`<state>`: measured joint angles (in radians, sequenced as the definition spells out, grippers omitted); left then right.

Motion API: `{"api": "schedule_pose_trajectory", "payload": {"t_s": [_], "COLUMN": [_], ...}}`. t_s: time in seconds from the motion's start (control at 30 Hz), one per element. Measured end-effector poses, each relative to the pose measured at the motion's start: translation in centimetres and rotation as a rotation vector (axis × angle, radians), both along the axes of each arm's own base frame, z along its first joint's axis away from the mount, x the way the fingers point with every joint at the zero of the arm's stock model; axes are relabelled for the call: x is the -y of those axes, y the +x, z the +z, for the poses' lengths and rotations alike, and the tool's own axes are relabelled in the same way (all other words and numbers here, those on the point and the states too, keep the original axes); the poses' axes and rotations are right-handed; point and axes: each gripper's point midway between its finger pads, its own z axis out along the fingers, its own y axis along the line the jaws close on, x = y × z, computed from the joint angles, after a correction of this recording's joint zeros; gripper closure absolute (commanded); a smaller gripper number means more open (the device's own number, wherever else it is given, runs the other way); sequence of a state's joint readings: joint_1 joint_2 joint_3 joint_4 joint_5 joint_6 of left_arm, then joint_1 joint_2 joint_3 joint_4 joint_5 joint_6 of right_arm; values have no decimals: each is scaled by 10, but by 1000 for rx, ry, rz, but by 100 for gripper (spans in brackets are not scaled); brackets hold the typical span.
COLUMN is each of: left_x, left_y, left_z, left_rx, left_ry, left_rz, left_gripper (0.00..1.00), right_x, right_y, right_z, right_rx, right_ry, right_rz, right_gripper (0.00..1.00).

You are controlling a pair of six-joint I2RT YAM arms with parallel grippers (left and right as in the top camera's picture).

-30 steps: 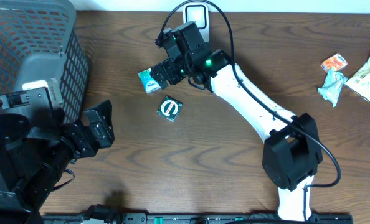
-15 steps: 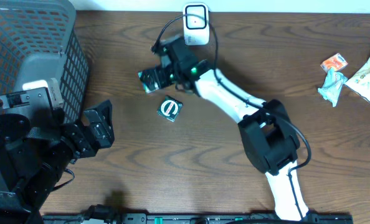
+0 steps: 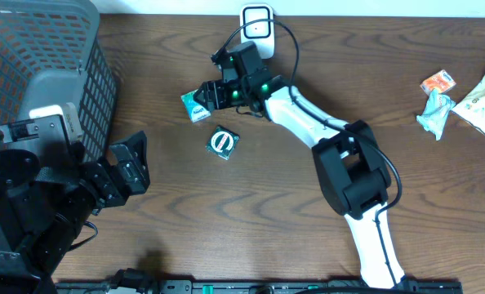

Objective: Scan the item barcode
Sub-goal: 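Grasp the green tissue pack with the right gripper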

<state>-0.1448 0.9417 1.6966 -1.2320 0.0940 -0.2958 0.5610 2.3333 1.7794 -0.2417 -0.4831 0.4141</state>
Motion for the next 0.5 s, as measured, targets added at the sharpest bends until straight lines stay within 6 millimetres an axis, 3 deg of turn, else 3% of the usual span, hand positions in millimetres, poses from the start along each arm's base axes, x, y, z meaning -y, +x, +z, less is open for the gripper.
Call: {"api": "schedule_pose_trajectory", "payload": {"t_s": [0.13,0.23,0.5], "left_x": [0,0,0], "left_y": [0,0,0], "left_z": [0,0,0], "left_rx": [0,0,0], "left_ry": [0,0,0], "left_rz": [0,0,0], "left_gripper": [2,2,2], "right_x": [-8,-11,-8], "right_y": [-4,-6,0], "right_z": [-8,-13,-19], "right_rx": [13,29,67], "right_ry": [-40,-72,-136], "right_rz": [-18,-36,-95], "right_gripper": [28,38,36]}}
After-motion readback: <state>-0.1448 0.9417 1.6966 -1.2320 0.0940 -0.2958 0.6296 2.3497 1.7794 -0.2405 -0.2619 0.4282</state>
